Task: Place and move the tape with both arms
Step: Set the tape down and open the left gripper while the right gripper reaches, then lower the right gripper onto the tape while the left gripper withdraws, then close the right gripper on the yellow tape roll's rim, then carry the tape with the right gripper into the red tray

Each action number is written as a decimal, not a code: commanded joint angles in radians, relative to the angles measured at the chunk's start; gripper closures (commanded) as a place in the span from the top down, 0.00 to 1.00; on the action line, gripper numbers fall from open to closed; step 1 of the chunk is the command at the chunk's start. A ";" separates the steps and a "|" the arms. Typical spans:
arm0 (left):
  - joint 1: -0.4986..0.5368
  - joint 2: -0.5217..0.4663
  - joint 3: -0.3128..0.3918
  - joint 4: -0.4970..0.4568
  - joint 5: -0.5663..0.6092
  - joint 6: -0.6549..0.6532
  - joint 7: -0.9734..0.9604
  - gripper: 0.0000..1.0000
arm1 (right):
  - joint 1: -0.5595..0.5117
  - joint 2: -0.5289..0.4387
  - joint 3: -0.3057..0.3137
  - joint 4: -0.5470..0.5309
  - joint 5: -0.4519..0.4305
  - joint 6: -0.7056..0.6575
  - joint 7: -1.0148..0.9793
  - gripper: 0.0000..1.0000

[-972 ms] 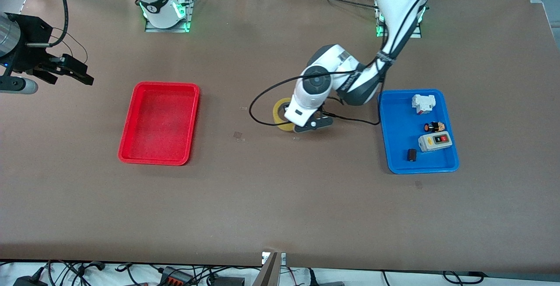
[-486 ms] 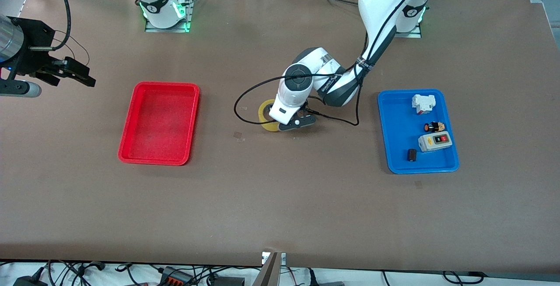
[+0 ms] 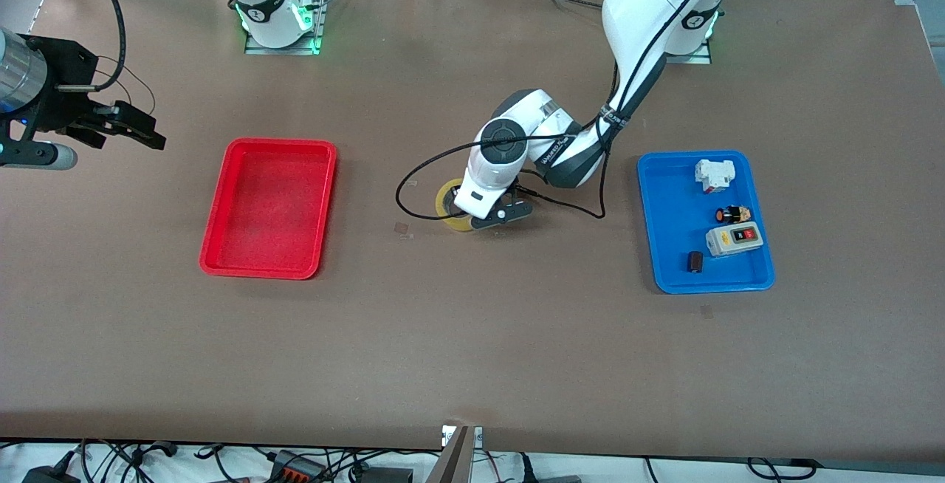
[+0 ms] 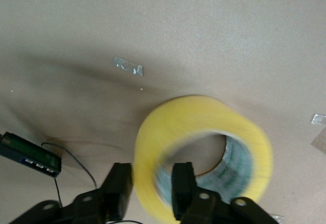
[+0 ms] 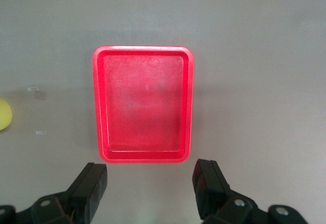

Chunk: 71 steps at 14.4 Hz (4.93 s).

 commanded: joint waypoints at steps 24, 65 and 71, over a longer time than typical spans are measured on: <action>0.473 -0.378 -0.004 0.087 0.024 -0.712 0.367 1.00 | 0.553 0.407 0.011 -0.056 0.016 0.454 0.558 0.98; 0.410 -0.765 0.292 -0.097 -0.057 -0.716 0.988 1.00 | 0.503 0.311 -0.032 -0.255 -0.102 0.647 0.512 0.01; 0.447 -0.764 0.292 -0.094 -0.100 -0.679 0.990 1.00 | 0.216 0.074 -0.030 -0.560 -0.089 0.652 0.107 0.01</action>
